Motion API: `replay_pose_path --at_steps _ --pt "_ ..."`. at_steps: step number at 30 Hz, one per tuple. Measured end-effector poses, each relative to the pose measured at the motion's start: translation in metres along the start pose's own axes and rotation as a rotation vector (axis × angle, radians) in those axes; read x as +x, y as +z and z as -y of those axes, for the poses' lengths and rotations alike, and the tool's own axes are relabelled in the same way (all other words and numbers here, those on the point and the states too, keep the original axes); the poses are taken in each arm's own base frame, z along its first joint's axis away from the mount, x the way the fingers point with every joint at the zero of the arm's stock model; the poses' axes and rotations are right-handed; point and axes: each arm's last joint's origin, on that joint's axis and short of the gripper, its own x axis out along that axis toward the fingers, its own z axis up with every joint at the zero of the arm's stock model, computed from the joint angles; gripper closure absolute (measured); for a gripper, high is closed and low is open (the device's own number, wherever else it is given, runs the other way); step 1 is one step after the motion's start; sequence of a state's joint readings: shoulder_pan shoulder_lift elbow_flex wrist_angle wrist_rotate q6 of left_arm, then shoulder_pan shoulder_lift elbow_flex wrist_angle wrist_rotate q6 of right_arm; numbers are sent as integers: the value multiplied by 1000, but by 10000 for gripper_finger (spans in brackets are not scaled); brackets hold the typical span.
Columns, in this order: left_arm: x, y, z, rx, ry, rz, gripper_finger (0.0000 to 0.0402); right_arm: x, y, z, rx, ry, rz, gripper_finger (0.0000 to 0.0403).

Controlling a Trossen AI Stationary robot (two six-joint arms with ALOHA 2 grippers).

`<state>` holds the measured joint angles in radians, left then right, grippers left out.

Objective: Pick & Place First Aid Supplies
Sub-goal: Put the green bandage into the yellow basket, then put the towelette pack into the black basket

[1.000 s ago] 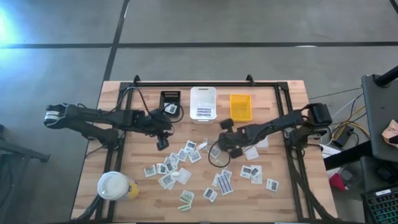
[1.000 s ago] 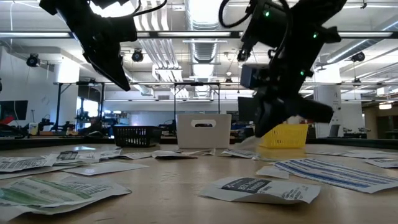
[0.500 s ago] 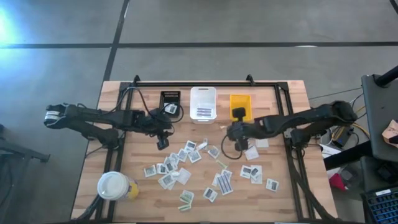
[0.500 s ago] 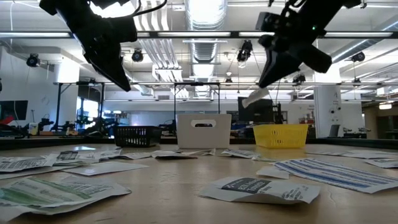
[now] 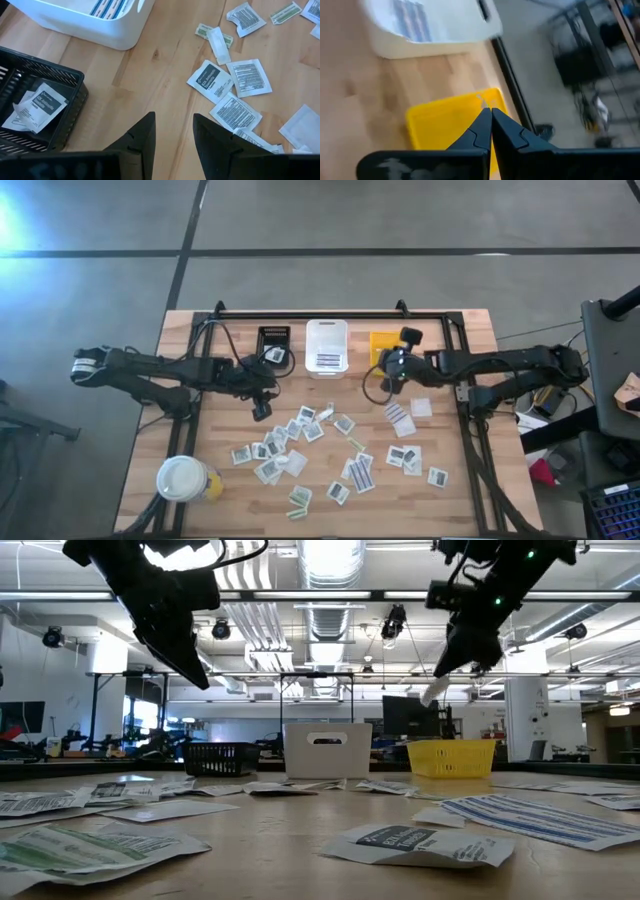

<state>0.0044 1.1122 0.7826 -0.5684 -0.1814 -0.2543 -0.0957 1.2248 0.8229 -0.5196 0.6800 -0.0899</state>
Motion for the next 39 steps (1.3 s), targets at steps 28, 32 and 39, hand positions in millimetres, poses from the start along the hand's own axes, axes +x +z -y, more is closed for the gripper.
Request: replay_pose_path --at_steps 28,32,39 --pt "-2 6 -5 159 180 53 277 24 -1 7 287 -54 -47 394" --pt "-2 6 -5 99 174 57 277 21 7 11 300 -53 -27 382" --pt "-2 4 -4 -12 128 42 248 18 9 12 313 -46 -37 323"
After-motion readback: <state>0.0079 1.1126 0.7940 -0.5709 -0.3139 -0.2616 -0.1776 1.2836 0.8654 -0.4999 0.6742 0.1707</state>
